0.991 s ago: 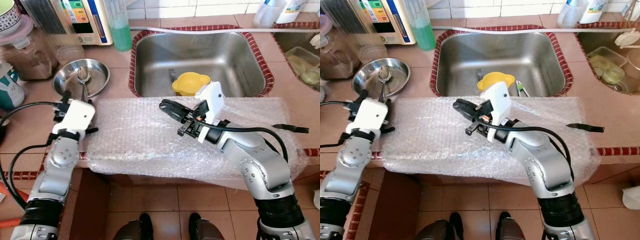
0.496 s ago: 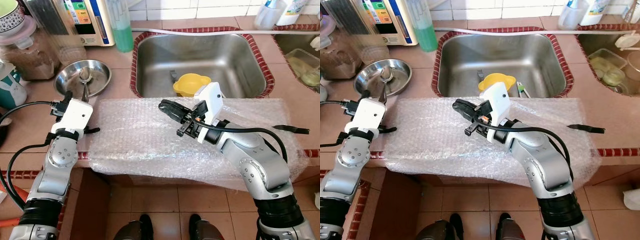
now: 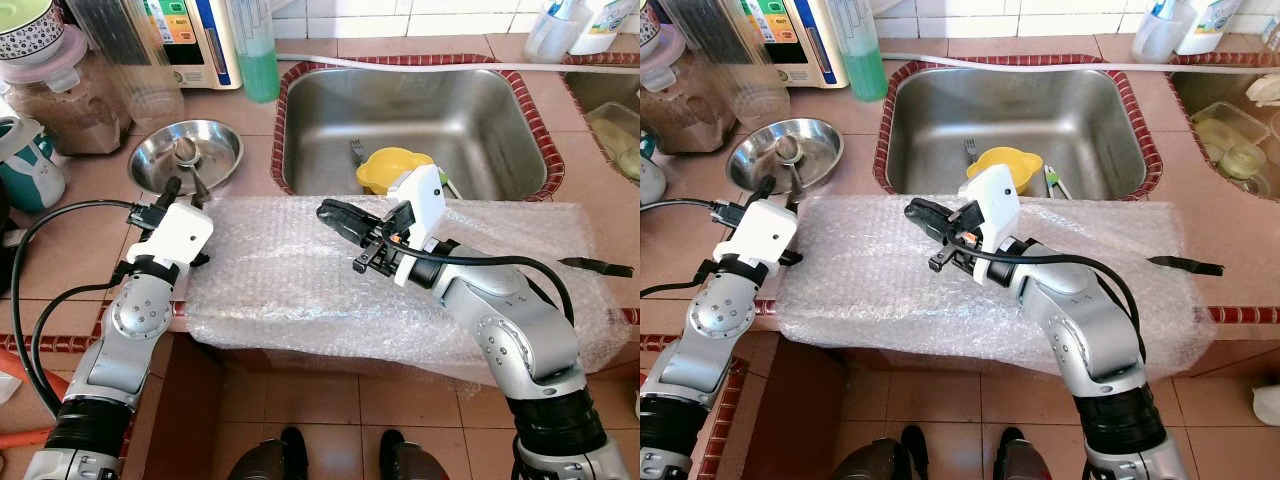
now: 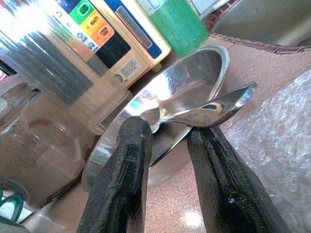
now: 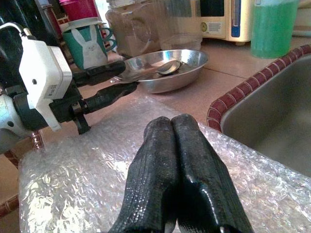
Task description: Kitchen organization
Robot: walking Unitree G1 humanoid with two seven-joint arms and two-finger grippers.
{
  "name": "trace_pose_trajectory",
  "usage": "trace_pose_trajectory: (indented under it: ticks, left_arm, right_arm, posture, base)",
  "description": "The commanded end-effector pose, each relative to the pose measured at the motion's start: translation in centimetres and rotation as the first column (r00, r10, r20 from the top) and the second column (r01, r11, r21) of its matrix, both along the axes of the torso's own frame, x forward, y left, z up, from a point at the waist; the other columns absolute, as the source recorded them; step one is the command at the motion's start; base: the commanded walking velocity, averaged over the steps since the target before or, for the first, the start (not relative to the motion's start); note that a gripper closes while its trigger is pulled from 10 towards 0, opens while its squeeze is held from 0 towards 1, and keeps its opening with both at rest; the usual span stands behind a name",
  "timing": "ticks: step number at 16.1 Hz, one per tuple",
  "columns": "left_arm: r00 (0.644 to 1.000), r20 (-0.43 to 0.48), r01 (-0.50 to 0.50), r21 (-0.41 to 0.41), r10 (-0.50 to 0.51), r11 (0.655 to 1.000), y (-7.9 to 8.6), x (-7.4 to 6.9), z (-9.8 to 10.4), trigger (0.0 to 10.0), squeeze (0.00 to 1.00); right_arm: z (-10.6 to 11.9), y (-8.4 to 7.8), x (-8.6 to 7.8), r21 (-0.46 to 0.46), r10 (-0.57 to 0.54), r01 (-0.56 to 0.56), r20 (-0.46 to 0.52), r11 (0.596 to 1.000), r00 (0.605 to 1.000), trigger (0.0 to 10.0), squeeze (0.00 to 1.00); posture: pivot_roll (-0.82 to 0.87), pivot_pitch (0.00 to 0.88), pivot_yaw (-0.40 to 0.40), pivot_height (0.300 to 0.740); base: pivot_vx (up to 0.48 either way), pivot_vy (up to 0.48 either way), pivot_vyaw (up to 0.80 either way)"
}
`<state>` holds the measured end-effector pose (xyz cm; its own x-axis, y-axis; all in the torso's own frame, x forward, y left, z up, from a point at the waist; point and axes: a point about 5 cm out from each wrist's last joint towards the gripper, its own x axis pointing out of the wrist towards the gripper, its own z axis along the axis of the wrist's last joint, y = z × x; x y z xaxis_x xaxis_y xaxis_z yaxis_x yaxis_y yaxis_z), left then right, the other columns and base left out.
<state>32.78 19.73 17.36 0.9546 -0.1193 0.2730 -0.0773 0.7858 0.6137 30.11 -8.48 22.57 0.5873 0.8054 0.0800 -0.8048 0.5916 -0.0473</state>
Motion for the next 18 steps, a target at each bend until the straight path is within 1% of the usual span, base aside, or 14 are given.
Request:
trace_pose_trajectory:
  ticks: [1, 3, 7, 8, 11, 13, 14, 17, 18]
  left_arm:
    - [0.999, -0.007, 0.052, 0.036, -0.052, 0.998, -0.7, -0.4, -0.5, 10.0, 0.0]
    - [0.995, -0.001, 0.096, 0.062, -0.097, 0.993, -1.3, -0.9, -0.7, 10.0, 0.0]
    - [0.991, -0.001, 0.133, 0.06, -0.133, 0.989, -1.6, -1.0, -0.9, 10.0, 0.0]
    - [0.991, 0.005, 0.134, 0.047, -0.134, 0.99, -1.6, -1.0, -0.9, 10.0, 1.0]
    - [0.988, 0.016, 0.15, 0.049, -0.151, 0.987, -1.8, -1.1, -0.8, 10.0, 1.0]
    - [0.984, 0.031, 0.174, 0.076, -0.177, 0.982, -2.1, -1.3, -0.7, 10.0, 1.0]
    - [0.978, 0.036, 0.201, 0.094, -0.205, 0.975, -2.4, -1.5, -0.7, 10.0, 0.0]
    - [0.956, 0.065, 0.28, 0.095, -0.287, 0.955, -3.3, -2.1, -0.4, 10.0, 0.0]
    - [0.952, 0.068, 0.293, 0.089, -0.299, 0.952, -3.5, -2.2, -0.4, 10.0, 0.0]
  right_arm:
    - [0.2, 0.3, -0.2, 0.0, 0.023, -0.023, 0.015, 1.0, 1.0, 10.0, 0.0]
    - [0.1, 0.3, -0.2, 0.001, 0.024, -0.024, 0.015, 1.0, 1.0, 10.0, 0.0]
    - [0.1, 0.4, -0.2, 0.001, 0.029, -0.029, 0.018, 1.0, 0.999, 10.0, 0.0]
    - [0.2, 0.5, -0.2, 0.001, 0.03, -0.03, 0.019, 1.0, 0.999, 10.0, 0.0]
    - [0.2, 0.5, -0.1, 0.002, 0.031, -0.031, 0.021, 1.0, 0.999, 10.0, 0.0]
    - [0.2, 0.5, -0.2, 0.003, 0.033, -0.033, 0.021, 0.999, 0.999, 10.0, 0.0]
    - [0.2, 0.5, -0.2, 0.003, 0.033, -0.033, 0.022, 0.999, 0.999, 10.0, 0.0]
    - [0.2, 0.6, -0.2, 0.004, 0.034, -0.034, 0.023, 0.999, 0.999, 10.0, 0.0]
    - [0.2, 0.6, -0.2, 0.005, 0.034, -0.034, 0.023, 0.999, 0.999, 10.0, 0.0]
  posture:
    - [-0.1, 0.274, 0.082, 0.74]
    - [-0.1, 0.273, 0.081, 0.74]
    - [-0.1, 0.27, 0.08, 0.74]
    - [-0.1, 0.269, 0.08, 0.74]
    - [-0.1, 0.268, 0.079, 0.74]
    - [-0.09, 0.269, 0.079, 0.74]
    - [-0.09, 0.268, 0.08, 0.74]
    - [-0.1, 0.269, 0.081, 0.74]
    - [-0.1, 0.268, 0.082, 0.74]
  base:
    - [0.0, 0.0, 0.0]
    - [0.0, 0.0, 0.0]
    - [0.0, 0.0, 0.0]
    - [0.0, 0.0, 0.0]
    - [0.0, 0.0, 0.0]
    - [0.0, 0.0, 0.0]
    - [0.0, 0.0, 0.0]
    - [0.0, 0.0, 0.0]
    - [0.0, 0.0, 0.0]
